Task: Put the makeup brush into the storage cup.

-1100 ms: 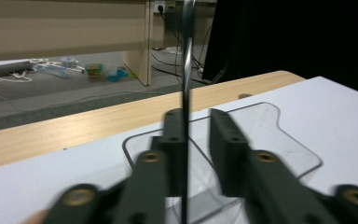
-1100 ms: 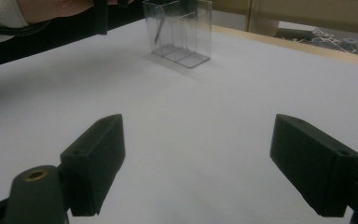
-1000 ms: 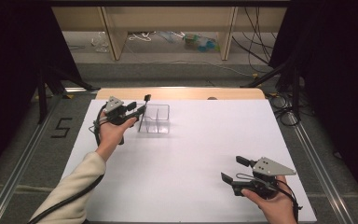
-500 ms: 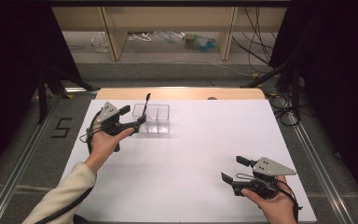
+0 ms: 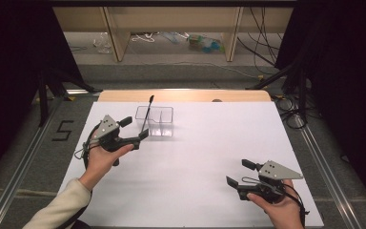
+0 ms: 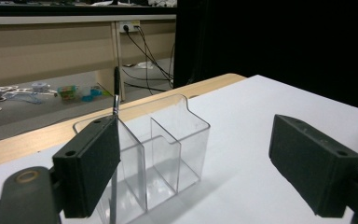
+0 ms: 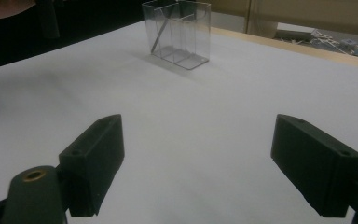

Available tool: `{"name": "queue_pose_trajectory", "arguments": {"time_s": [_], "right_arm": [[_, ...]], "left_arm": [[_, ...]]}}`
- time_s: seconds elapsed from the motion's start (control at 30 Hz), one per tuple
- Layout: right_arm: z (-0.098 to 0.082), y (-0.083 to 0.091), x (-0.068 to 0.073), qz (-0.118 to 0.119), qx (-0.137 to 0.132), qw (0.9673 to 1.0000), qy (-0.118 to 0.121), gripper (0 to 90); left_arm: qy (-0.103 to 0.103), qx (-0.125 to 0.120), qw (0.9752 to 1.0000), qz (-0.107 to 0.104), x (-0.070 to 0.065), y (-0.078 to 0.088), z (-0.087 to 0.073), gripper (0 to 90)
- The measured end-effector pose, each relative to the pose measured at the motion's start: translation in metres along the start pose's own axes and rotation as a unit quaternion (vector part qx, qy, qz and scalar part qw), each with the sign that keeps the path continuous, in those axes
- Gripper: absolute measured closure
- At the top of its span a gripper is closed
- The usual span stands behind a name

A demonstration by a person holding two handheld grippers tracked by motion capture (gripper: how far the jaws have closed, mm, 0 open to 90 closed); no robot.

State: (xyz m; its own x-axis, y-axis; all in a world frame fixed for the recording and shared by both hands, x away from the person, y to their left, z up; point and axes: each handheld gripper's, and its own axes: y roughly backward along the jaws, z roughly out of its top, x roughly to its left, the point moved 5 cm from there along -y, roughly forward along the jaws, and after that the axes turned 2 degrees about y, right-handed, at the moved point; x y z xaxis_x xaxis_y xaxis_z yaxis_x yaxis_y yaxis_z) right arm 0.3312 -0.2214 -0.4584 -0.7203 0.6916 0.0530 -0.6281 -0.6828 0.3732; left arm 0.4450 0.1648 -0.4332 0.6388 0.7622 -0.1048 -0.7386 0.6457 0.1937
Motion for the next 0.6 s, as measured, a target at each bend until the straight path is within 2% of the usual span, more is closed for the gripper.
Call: {"name": "queue_pose_trajectory", "arguments": {"time_s": [0.07,0.1,0.43,0.47,0.53,0.6], "right_arm": [[0.0,0.0,0.0,0.0,0.0,1.0,0.0,18.3],[0.0,0.0,0.0,0.0,0.0,1.0,0.0,18.3],[0.0,0.0,0.0,-0.001,0.001,1.0,-0.002,18.3],[0.0,0.0,-0.002,-0.006,-0.005,0.9999,0.008,18.3],[0.0,0.001,-0.001,-0.005,0.009,0.9999,0.002,18.3],[0.0,0.001,0.0,-0.004,0.009,1.0,0.003,18.3]], "left_arm": [[0.007,-0.001,1.0,-0.002,-0.004,0.004,-0.003,16.3],[0.001,0.0,1.0,-0.006,-0.005,0.006,-0.003,16.3],[-0.01,0.001,0.9995,-0.029,-0.028,0.028,-0.011,16.1],[-0.01,0.002,0.9995,-0.031,-0.029,0.03,-0.012,16.1],[-0.01,0.003,0.9993,-0.035,-0.033,0.034,-0.013,16.1],[-0.009,0.003,0.9993,-0.037,-0.038,0.037,-0.014,16.1]]}}
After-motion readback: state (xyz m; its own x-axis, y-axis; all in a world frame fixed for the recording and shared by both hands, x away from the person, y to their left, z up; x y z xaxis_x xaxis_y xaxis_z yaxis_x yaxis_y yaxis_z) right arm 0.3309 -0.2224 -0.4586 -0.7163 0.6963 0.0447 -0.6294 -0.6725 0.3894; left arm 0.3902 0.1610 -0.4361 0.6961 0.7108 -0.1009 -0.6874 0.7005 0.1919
